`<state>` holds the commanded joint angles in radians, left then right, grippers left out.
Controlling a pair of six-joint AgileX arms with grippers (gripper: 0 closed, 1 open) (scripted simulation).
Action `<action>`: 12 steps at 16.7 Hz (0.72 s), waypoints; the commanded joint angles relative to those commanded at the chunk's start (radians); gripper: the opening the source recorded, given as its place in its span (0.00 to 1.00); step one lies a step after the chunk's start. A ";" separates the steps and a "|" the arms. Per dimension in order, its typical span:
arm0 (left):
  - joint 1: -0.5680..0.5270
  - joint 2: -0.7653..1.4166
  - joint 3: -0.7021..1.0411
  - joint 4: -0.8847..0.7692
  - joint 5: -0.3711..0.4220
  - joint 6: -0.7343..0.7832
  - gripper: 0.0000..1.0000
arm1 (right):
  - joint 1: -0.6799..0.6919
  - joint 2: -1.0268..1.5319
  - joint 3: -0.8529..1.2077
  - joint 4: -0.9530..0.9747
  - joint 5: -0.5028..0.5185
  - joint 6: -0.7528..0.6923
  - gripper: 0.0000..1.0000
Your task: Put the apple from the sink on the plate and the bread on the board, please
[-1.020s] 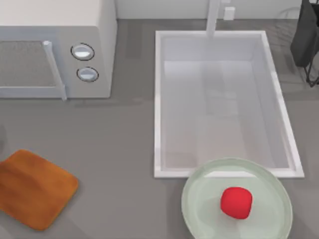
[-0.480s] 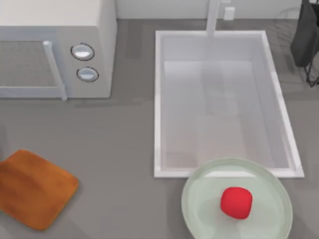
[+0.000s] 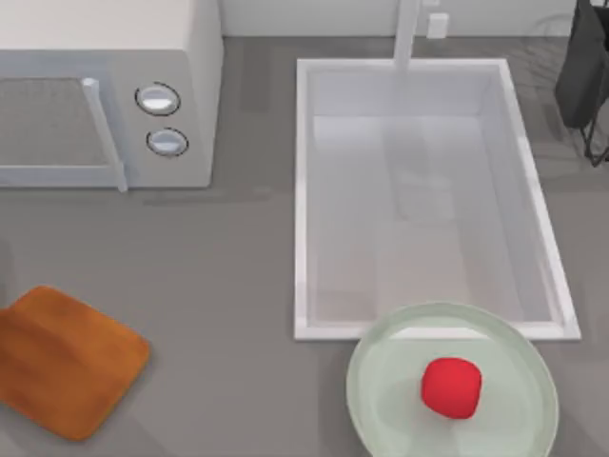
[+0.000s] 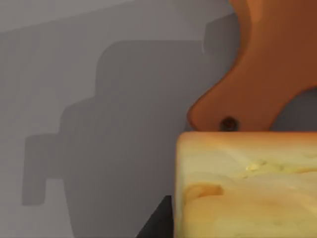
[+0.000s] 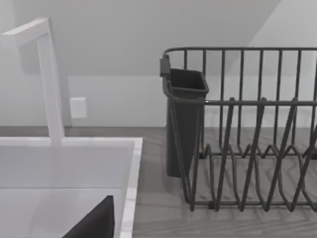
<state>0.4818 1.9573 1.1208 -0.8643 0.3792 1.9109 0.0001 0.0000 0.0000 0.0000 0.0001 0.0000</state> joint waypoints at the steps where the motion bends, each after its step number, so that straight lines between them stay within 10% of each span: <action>1: 0.000 0.000 0.000 0.000 0.000 0.000 0.00 | 0.000 0.000 0.000 0.000 0.000 0.000 1.00; 12: 0.000 -0.064 0.108 -0.167 0.002 0.011 0.00 | 0.000 0.000 0.000 0.000 0.000 0.000 1.00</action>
<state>0.4819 1.8931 1.2287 -1.0317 0.3811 1.9220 0.0001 0.0000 0.0000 0.0000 0.0001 0.0000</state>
